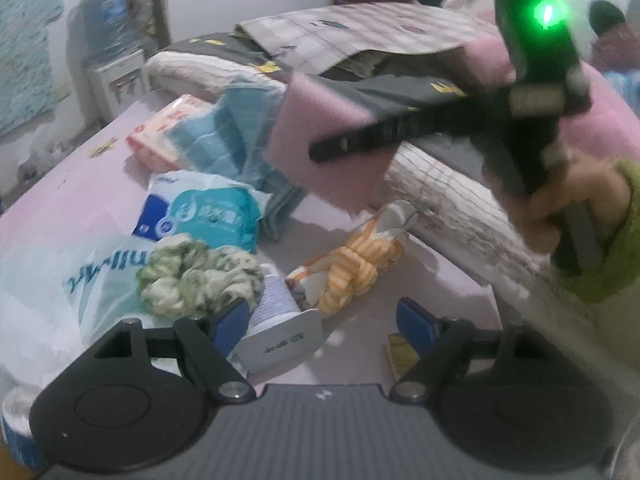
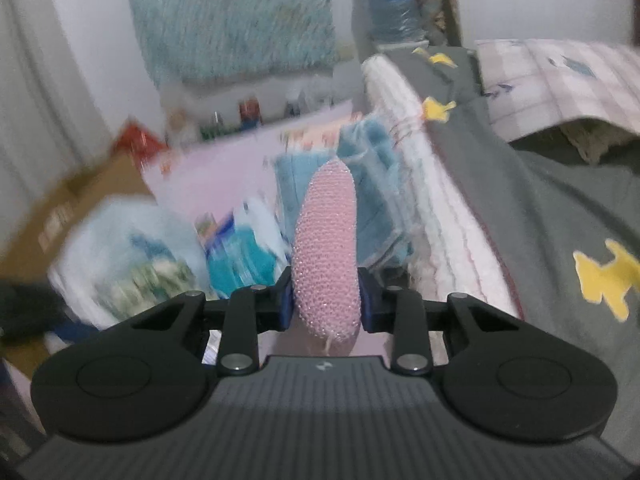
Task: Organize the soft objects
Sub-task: 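Grasp the pink sponge pad with the right gripper while the left grasps the orange-striped cloth, then carry the pink pad and striped cloth with both grippers into the cardboard box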
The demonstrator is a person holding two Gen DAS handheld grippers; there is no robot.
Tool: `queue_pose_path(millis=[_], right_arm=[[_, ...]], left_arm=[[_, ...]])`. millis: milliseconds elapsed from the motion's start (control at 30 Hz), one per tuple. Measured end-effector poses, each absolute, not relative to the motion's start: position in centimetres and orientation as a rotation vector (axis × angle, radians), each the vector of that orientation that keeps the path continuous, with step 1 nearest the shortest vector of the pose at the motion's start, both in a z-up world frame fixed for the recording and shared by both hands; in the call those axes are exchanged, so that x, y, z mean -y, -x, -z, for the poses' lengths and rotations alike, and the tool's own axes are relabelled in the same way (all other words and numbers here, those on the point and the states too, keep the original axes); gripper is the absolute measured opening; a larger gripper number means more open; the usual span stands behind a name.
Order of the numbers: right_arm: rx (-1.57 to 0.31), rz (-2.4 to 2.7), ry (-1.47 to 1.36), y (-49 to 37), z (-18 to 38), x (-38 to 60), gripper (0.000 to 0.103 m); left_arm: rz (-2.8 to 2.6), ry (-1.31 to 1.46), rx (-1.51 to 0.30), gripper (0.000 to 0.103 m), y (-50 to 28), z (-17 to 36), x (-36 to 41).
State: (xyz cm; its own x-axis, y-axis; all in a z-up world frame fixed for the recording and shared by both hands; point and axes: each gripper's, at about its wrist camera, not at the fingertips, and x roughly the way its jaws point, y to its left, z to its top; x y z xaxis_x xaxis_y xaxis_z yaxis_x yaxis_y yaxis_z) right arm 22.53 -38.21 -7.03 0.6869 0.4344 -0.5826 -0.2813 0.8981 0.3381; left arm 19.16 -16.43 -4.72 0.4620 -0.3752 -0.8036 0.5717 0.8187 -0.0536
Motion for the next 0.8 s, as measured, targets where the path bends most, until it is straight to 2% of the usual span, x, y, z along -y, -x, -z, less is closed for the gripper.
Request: queue_pose_path(millis=[200,500,567,633,667,733,800], right_arm=[[-0.633,-0.354,-0.443,-19.0,6.1,43.5,0.029],[-0.62,-0.307,-0.747,-14.0,9.6,48.2,0.029],[-0.607,-0.306,-0.788,-13.2,10.2,48.7,0.03],[-0.602,-0.298,-0.801,-12.8,10.5,48.9,0.03],[-0.603,-0.291,-0.806,-12.6,10.7,49.0,0.03],[-0.606,-0.286,-0.812,-12.6,11.0,49.0,0.03],[-0.603,-0.284,-0.827,-12.7,11.2,49.1,0.03]], left_arm=[[0.654,-0.389,-0.902,0.087,-20.7,5.7,19.8],[0.688,-0.556,-0.985,0.086,-24.1,9.3,25.1],[0.685,-0.578,-1.018,0.076,-24.9,10.2,25.8],[0.689,-0.575,-1.044,0.075,-25.5,10.7,26.0],[0.695,-0.558,-1.049,0.071,-25.8,10.6,25.8],[0.707,-0.521,-1.052,0.053,-26.2,10.2,25.5],[0.694,-0.486,-1.051,0.047,-26.6,9.9,25.3]])
